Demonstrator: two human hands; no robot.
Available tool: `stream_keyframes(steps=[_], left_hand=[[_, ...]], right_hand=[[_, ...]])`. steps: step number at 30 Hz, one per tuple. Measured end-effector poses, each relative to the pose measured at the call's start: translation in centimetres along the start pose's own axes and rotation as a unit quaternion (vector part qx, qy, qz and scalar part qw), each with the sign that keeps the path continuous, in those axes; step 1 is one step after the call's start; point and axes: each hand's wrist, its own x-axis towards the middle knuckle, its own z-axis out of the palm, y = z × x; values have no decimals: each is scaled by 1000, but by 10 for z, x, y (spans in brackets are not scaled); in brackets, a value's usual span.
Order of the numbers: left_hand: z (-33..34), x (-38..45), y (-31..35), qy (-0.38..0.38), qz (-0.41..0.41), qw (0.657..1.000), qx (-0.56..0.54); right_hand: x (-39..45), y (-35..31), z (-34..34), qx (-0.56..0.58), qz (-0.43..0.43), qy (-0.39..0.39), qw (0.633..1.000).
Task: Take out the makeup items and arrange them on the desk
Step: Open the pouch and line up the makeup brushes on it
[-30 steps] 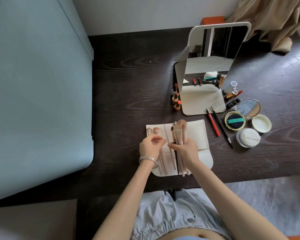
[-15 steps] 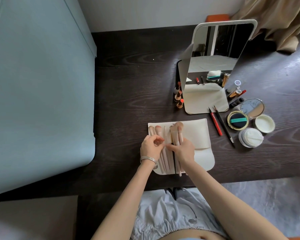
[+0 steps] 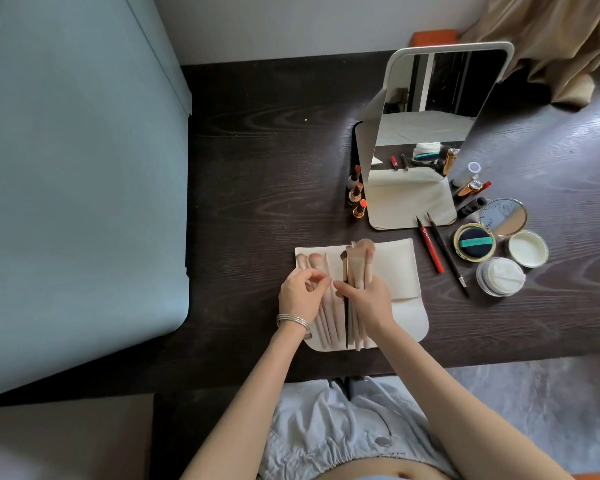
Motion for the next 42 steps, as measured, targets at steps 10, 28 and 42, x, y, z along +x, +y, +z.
stream_keyframes(steps=[10, 28, 42], left_hand=[[-5, 5, 26, -122, -139, 961, -203], [-5, 4, 12, -38, -35, 999, 14], [-2, 5, 1, -69, -9, 996, 50]], right_hand=[[-11, -11, -21, 126, 24, -142, 982], [7, -4, -13, -90, 18, 19, 996], [16, 3, 2, -165, 19, 48, 985]])
